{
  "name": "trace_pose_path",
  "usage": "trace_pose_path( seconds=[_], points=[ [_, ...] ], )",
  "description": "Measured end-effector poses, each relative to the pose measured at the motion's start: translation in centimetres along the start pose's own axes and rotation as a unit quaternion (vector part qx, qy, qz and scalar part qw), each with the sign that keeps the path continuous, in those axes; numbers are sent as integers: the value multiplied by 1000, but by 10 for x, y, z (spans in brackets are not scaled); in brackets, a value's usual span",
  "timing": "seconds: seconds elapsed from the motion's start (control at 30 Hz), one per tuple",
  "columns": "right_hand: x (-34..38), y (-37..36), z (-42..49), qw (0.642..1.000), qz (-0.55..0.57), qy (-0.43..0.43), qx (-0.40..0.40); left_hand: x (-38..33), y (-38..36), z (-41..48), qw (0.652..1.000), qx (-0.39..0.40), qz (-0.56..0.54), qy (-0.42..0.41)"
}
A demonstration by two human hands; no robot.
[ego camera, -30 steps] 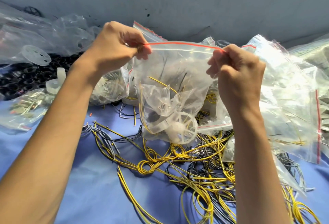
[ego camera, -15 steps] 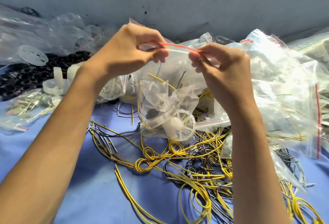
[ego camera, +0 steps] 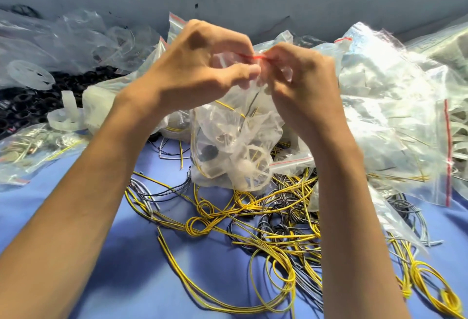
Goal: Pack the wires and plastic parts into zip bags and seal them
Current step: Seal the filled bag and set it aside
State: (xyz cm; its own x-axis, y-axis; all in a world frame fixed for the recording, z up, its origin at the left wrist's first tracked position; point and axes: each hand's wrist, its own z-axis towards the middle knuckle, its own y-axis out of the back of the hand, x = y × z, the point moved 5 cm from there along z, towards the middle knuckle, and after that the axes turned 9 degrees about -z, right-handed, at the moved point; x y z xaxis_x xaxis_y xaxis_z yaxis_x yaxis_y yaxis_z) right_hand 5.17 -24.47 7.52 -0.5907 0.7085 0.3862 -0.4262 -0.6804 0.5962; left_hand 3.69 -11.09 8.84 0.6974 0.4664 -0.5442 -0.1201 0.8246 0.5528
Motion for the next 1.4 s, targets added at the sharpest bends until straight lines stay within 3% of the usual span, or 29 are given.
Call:
trace_pose_path(
  seconds=[0.5, 1.03, 1.27, 1.4],
  points=[
    [9, -9, 1, 999, -14, 27, 37, -2, 2, -6, 999, 51, -6, 16],
    [10, -6, -1, 1000, 13, 15, -16, 5, 19, -7, 999, -5, 17, 36],
    [8, -7, -1, 1000, 25, 11, 13, 13, 10, -4, 998, 42, 14, 36],
    [14, -7, -2, 999, 27, 42, 10, 14, 14, -2, 1000, 9, 16, 6]
  ],
)
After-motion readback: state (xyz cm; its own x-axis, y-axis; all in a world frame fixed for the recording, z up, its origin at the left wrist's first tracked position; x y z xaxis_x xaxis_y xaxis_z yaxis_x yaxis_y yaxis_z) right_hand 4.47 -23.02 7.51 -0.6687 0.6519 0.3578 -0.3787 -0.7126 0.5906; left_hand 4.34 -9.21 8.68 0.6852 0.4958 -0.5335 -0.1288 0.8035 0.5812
